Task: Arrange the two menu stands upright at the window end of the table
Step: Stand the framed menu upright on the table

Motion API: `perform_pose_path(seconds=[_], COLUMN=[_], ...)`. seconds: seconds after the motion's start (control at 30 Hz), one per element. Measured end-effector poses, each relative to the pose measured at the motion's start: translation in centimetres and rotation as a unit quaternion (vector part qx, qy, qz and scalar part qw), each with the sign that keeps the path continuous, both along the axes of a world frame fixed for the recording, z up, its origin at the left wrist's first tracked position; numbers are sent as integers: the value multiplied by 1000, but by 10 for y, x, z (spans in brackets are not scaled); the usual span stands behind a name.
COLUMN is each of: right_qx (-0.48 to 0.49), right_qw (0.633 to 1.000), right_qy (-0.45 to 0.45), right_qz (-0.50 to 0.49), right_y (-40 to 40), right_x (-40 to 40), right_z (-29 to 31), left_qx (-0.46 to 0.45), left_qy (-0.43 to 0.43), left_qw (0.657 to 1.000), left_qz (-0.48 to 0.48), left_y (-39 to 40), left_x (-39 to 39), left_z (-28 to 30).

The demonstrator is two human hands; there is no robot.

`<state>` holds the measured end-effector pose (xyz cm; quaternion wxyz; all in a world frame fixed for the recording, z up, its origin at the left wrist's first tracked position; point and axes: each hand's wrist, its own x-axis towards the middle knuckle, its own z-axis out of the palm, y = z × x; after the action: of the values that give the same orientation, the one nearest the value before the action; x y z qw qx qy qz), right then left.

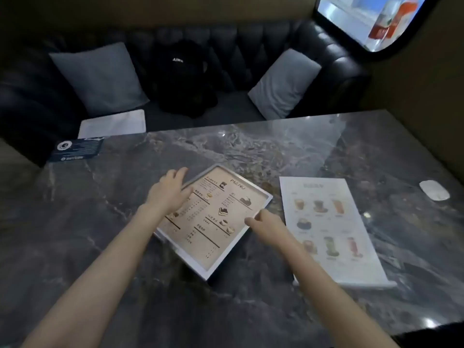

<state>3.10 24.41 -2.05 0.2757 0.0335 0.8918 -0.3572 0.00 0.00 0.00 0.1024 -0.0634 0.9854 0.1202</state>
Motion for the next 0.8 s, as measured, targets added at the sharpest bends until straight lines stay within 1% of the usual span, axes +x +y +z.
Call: perform_pose_path(seconds=[0.1, 0.17, 0.27, 0.33, 0.4, 0.43, 0.5, 0.57, 0.8], right_qx=[-53, -102, -178, -218, -269, -304, -371, -407, -387], right_qw=[994, 984, 955, 936, 911, 892, 851, 828, 842], right_qy=[-45, -69, -90, -106, -119, -127, -142, -155, -151], right_qz=[-81, -132, -221, -256, -288, -309, -343, -354, -344], right_y=[-10, -17, -27, -31, -35, -36, -36, -36, -35], right_x=[13, 21, 24, 27, 29, 30, 30, 28, 28], right_z=[-20, -32, -43, -48, -53, -55, -57, -57, -51], left_qx=[-34, -49, -61, -51, -32, -22, 1, 19, 48], left_qy=[-2, -5, -5, -29, -62, -74, -68, -56, -47], left_qw=[999, 999, 998, 997, 994, 992, 991, 991, 992], left_qz=[8, 15, 28, 47, 84, 101, 117, 116, 102], left_y=[-11, -18, -25, -27, -28, -30, -34, -37, -41], left_x=[8, 12, 10, 7, 2, -1, -6, -7, -7], left_z=[-23, -37, -48, -53, -53, -53, -54, -55, -55])
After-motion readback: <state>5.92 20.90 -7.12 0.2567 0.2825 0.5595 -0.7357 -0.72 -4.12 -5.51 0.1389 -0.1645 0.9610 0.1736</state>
